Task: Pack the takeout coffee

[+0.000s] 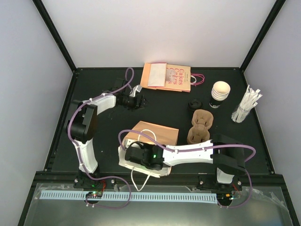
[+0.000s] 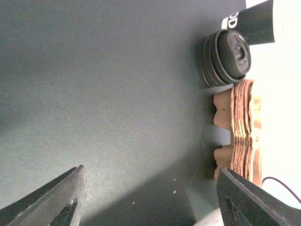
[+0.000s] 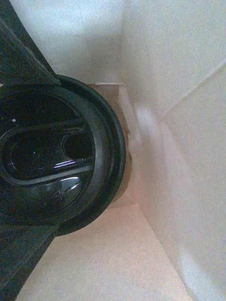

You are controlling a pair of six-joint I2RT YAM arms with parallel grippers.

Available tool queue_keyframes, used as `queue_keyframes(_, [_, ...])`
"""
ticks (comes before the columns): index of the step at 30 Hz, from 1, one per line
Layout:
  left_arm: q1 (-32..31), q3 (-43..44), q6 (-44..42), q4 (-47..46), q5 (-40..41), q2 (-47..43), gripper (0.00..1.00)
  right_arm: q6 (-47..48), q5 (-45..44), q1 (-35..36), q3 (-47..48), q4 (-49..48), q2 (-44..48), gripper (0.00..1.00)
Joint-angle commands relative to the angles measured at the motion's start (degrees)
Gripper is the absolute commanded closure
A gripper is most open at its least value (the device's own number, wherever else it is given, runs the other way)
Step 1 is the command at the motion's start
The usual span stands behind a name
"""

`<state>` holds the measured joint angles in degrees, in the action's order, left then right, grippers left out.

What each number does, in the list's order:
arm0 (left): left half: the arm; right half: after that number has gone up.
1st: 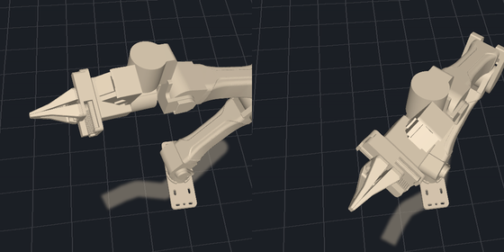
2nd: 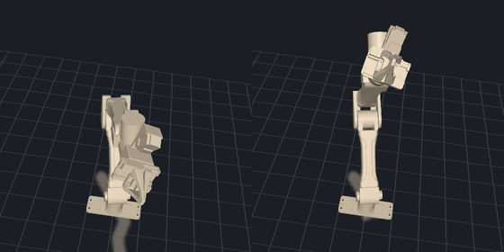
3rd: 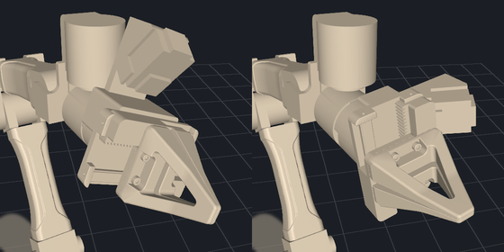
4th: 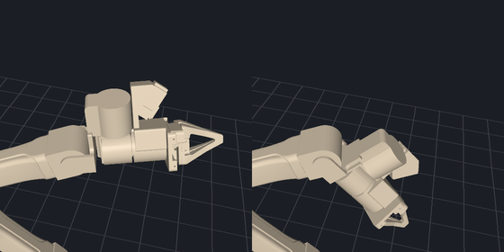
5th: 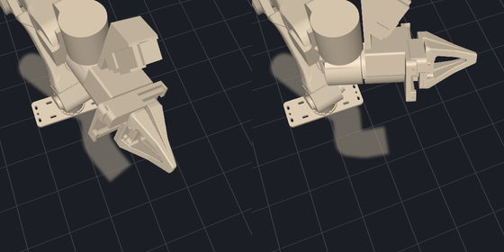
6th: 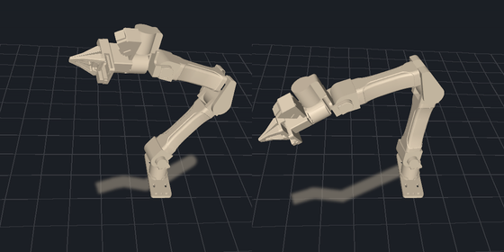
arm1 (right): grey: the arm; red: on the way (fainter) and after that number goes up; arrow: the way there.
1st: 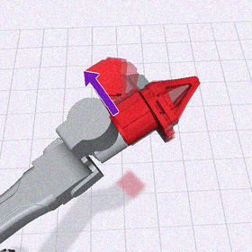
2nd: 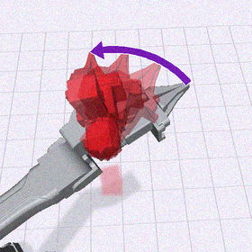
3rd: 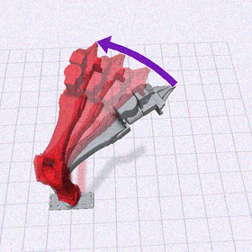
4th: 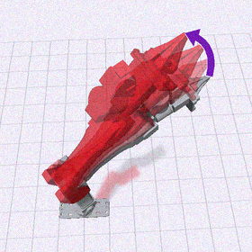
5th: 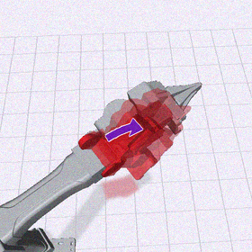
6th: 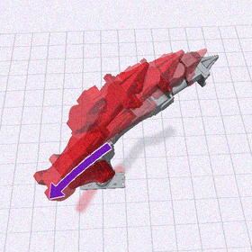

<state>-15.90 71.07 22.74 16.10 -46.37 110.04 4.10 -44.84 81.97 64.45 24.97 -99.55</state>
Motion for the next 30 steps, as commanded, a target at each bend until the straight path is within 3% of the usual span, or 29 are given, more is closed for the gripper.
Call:
queue_keyframes(1, [-2.3, 2.1, -2.1, 2.1, -3.0, 2.9, 0.23, -0.2, 5.0, -0.3, -1.6, 2.8, 1.1, 0.62])
queue_keyframes(19, [-6.2, 1.4, -3.0, 0.1, -7.4, 8.0, 0.31, -0.4, 6.7, -0.6, -1.6, 3.9, 1.7, 0.63])
queue_keyframes(30, [-6.7, -3.0, -3.2, -0.7, -8.0, 6.1, 0.38, -0.2, 8.9, -1.8, -1.5, 4.6, 2.7, 0.63])
